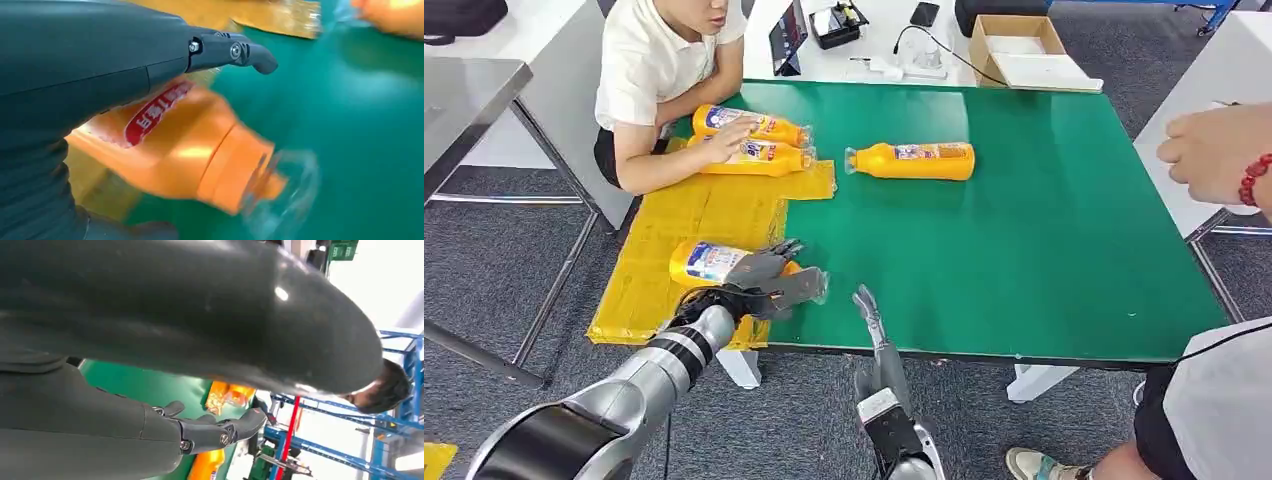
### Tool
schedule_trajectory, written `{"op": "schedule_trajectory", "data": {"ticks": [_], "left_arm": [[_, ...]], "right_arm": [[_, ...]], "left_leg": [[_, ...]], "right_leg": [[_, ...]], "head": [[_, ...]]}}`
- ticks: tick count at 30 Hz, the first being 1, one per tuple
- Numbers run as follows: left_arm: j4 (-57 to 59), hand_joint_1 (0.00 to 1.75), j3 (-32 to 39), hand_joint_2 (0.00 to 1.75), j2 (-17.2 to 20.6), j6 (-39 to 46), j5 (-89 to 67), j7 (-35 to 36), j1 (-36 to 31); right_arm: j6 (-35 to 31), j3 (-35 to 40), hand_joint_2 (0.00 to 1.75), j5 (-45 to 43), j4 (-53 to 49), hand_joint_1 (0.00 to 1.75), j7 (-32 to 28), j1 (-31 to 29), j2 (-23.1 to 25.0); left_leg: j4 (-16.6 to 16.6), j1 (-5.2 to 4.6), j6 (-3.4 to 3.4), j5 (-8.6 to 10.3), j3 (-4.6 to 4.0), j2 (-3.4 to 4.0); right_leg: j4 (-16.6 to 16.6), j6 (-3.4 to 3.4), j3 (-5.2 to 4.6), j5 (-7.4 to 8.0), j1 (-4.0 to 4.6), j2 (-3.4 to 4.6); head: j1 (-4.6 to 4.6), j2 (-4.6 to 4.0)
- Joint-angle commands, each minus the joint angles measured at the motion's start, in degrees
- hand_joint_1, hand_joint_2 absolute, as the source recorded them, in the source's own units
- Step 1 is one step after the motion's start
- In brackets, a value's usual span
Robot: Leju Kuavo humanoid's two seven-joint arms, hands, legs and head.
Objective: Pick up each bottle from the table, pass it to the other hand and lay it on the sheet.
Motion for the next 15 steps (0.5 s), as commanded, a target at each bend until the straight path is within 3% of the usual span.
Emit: {"op": "schedule_trajectory", "data": {"ticks": [1,4,10,12,15], "left_arm": [[-2.9,0.00,6.4,1.75,-1.5,-0.6,6.1,-4.4,2.5],[-7.2,0.00,8.8,1.75,-1.4,-2.7,13.3,-8.6,4.8],[-8.6,0.00,9.6,1.75,-1.3,-3.8,15.5,-9.8,5.9],[-17.8,0.00,10.6,1.75,-0.4,-8.1,25.2,-12.0,11.2],[-31.2,0.00,6.3,1.75,1.5,-5.1,33.5,-10.8,18.4]], "right_arm": [[-1.6,2.3,0.00,-0.9,3.8,0.00,0.1,-1.8,-1.6],[-2.5,2.5,0.00,-1.4,3.4,0.00,0.1,-1.3,-2.1],[-2.7,2.7,0.00,-1.4,3.3,0.00,0.1,-1.2,-2.4],[-3.6,2.8,0.00,-2.1,2.0,0.00,0.1,-0.4,-3.0],[-5.1,2.8,0.00,-2.3,1.5,0.00,0.1,0.4,-3.7]], "left_leg": [[-0.1,0.04,-0.08,-0.09,0.22,0.08],[-0.1,0.05,-0.07,-0.11,0.22,0.17],[0.0,0.02,-0.05,-0.05,0.01,0.10],[0.0,0.06,-0.08,-0.12,0.11,0.17],[-0.1,0.09,-0.13,-0.26,0.33,0.32]], "right_leg": [[-0.1,-0.13,0.21,-0.07,0.05,0.05],[-0.1,-0.12,0.18,-0.04,0.06,0.14],[0.0,-0.08,-0.04,-0.03,0.02,0.07],[-0.1,-0.14,0.06,-0.07,0.07,0.13],[-0.1,-0.21,0.24,-0.15,0.11,0.27]], "head": [[0.02,0.00],[0.00,0.00],[0.02,0.00],[0.00,0.00],[0.00,0.00]]}}
